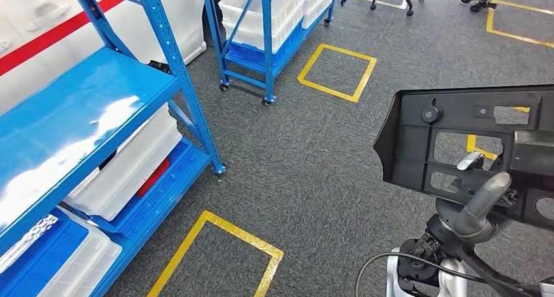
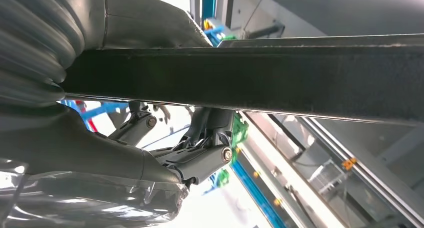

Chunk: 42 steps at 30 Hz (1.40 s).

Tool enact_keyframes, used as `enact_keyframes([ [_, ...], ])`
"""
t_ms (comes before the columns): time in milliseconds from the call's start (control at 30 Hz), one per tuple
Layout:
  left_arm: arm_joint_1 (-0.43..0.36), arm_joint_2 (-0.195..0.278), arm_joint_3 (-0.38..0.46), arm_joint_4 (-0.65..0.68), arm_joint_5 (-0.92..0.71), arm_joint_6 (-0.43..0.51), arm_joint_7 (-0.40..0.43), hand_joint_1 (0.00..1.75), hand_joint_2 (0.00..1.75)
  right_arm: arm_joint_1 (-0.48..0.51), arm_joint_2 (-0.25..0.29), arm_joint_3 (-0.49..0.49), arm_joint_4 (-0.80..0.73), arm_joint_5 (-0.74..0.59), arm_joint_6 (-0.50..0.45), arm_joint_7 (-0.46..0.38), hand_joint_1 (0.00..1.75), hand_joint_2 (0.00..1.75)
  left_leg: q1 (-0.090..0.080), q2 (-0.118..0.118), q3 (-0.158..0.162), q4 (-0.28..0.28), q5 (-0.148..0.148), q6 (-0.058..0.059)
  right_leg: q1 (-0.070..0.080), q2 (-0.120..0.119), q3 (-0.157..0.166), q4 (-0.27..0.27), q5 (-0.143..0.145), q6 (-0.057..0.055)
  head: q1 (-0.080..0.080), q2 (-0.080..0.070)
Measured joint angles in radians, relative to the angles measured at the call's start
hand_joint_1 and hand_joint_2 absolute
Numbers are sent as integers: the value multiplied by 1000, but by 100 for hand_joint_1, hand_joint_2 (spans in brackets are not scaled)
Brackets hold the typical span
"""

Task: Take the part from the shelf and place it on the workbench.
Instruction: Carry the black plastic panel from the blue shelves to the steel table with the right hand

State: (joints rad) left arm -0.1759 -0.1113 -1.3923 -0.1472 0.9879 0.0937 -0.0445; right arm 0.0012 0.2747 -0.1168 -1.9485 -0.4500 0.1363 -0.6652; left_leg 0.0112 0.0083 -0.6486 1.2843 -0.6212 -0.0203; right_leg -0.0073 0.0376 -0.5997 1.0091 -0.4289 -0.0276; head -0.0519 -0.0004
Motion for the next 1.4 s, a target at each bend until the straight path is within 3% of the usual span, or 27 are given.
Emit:
enact_keyframes([
  [33, -1, 1, 0, 0, 9, 3, 2, 0, 175, 3, 0, -1, -2, 2, 0, 0, 175, 175, -1, -3, 1, -6, 18, 4, 3, 16, 1, 1, 0, 0, 0, 0],
  [67, -1, 2, 0, 0, 16, 6, 4, 0, 175, 5, 0, -1, -4, 3, 1, 0, 175, 175, -2, -10, 19, -52, 53, 11, 5, 32, 2, 3, 0, 0, 0, 0],
  [133, 1, 5, 1, 0, 25, 11, 6, 0, 175, 6, 0, -2, -10, 5, 3, 0, 175, 175, -3, -52, 76, -187, 125, 27, 8, 62, 2, 5, 1, 1, 0, 0],
  [167, 3, 8, 1, 1, 28, 12, 7, 0, 175, 7, 0, -2, -13, 5, 4, 0, 175, 175, -3, -74, 97, -238, 142, 32, 7, 76, 0, 7, 2, 4, 0, 0],
  [233, 3, 11, 2, 2, 30, 12, 7, 0, 175, 11, 0, -3, -16, 6, 7, 0, 175, 175, -6, -91, 111, -274, 145, 36, 0, 100, -9, 7, 8, 16, 0, 0],
  [300, 0, 11, 2, 2, 32, 14, 6, 0, 175, 17, 0, -4, -23, 7, 8, 0, 175, 175, -6, -67, 118, -290, 152, 39, -4, 112, -16, 5, 12, 30, 0, 0],
  [367, -4, 11, 4, 2, 36, 17, -1, 0, 175, 18, 0, -8, -36, 15, 10, 0, 175, 175, -2, -39, 127, -310, 164, 47, 2, 63, -37, 45, -14, 38, 0, 0],
  [433, -9, 11, 5, 2, 39, 17, -13, 0, 175, 20, 0, -14, -48, 28, 10, 0, 175, 175, -4, -9, 130, -318, 167, 53, 1, -4, -94, 161, -76, 46, 0, 0],
  [500, -17, 11, 5, 2, 37, 12, -24, 0, 175, 36, 0, -21, -65, 38, 0, 0, 175, 175, -6, 22, 129, -318, 165, 53, -7, -27, -148, 268, -113, 55, 0, 0],
  [533, -24, 11, 5, 2, 36, 8, -29, 0, 175, 48, 0, -24, -76, 41, -8, 0, 175, 175, -6, 37, 130, -317, 163, 52, -12, -32, -151, 275, -107, 59, 0, 0],
  [600, -38, 10, 5, 2, 34, 3, -35, 0, 175, 72, 1, -25, -100, 46, -20, 0, 175, 175, -6, 63, 133, -315, 158, 45, -18, -56, -93, 175, -51, 65, 0, 0],
  [633, -43, 11, 5, 2, 34, 1, -33, 0, 175, 81, 2, -25, -110, 50, -22, 0, 175, 175, -8, 74, 136, -312, 153, 40, -17, -86, -52, 103, -27, 63, 0, 0],
  [700, -46, 13, 5, 2, 32, -2, -24, 0, 175, 101, 9, -25, -125, 63, -21, 0, 175, 175, -13, 95, 142, -307, 141, 27, -12, -124, -1, 13, -7, 52, 0, 0],
  [733, -43, 15, 4, 2, 31, -4, -18, 0, 175, 112, 15, -25, -130, 69, -21, 0, 175, 175, -16, 106, 146, -306, 135, 20, -8, -125, 4, 4, -11, 43, 0, 0],
  [800, -36, 18, 3, 2, 23, -5, -9, 0, 175, 134, 28, -25, -134, 72, -28, 0, 175, 175, -13, 125, 156, -306, 126, 8, -7, -95, 4, 3, -10, 29, 0, 0],
  [867, -26, 20, -8, 2, 0, -10, 2, 0, 175, 145, 32, -21, -134, 57, -47, 0, 175, 175, -6, 85, 145, -266, 94, -2, -10, -68, 4, -1, -7, 16, 0, 0],
  [933, -12, 24, -29, 2, -25, -17, 13, 0, 175, 148, 33, -13, -130, 37, -65, 0, 175, 175, -2, 20, 92, -147, 29, -6, -10, -42, 3, -2, -5, 7, 0, 0],
  [1000, -7, 27, -45, 2, -34, -21, 18, 0, 175, 152, 33, -8, -124, 28, -72, 1, 175, 175, -2, -1, 29, -22, -16, -4, -5, -15, 3, -2, -5, 3, 0, 0],
  [1033, -7, 28, -50, 2, -35, -23, 19, 0, 175, 154, 33, -6, -122, 26, -74, 1, 175, 175, -2, -4, 16, 1, -12, -2, -2, 0, 4, -1, -5, 3, 0, 0],
  [1067, -9, 28, -54, 2, -36, -23, 20, 0, 175, 155, 33, -5, -119, 24, -75, 1, 175, 175, -2, -6, 22, -21, 14, 1, 0, 15, 5, -1, -5, 3, 0, 0],
  [1100, -7, 29, -59, 2, -38, -24, 21, 0, 175, 155, 33, -3, -117, 23, -76, 1, 175, 175, -2, -12, 44, -77, 55, 6, 1, 31, 7, 0, -6, 3, 0, 0],
  [1167, -2, 30, -68, 2, -40, -24, 23, 0, 175, 155, 33, 1, -115, 21, -76, 1, 175, 175, -1, -63, 98, -213, 123, 16, 0, 60, 5, 4, -5, 7, 0, 0],
  [1233, 1, 32, -72, 2, -41, -24, 23, 0, 175, 156, 33, 3, -113, 21, -76, 1, 175, 175, -2, -103, 121, -278, 139, 21, -5, 85, -5, 6, -1, 18, 0, 0],
  [1300, -2, 32, -74, 2, -42, -24, 23, 0, 175, 159, 33, 4, -112, 20, -76, 1, 175, 175, -3, -89, 125, -290, 140, 27, -9, 104, -13, 4, 4, 33, 0, 0],
  [1333, -4, 31, -75, 2, -45, -25, 24, 0, 175, 161, 33, 4, -112, 20, -76, 1, 175, 175, -2, -77, 129, -297, 144, 32, -8, 93, -16, 9, 2, 38, 0, 0],
  [1400, -4, 29, -81, 2, -49, -21, 27, 0, 175, 162, 32, 4, -111, 20, -76, 3, 175, 175, 0, -48, 137, -312, 152, 45, -4, 33, -41, 62, -32, 46, 0, 0],
])
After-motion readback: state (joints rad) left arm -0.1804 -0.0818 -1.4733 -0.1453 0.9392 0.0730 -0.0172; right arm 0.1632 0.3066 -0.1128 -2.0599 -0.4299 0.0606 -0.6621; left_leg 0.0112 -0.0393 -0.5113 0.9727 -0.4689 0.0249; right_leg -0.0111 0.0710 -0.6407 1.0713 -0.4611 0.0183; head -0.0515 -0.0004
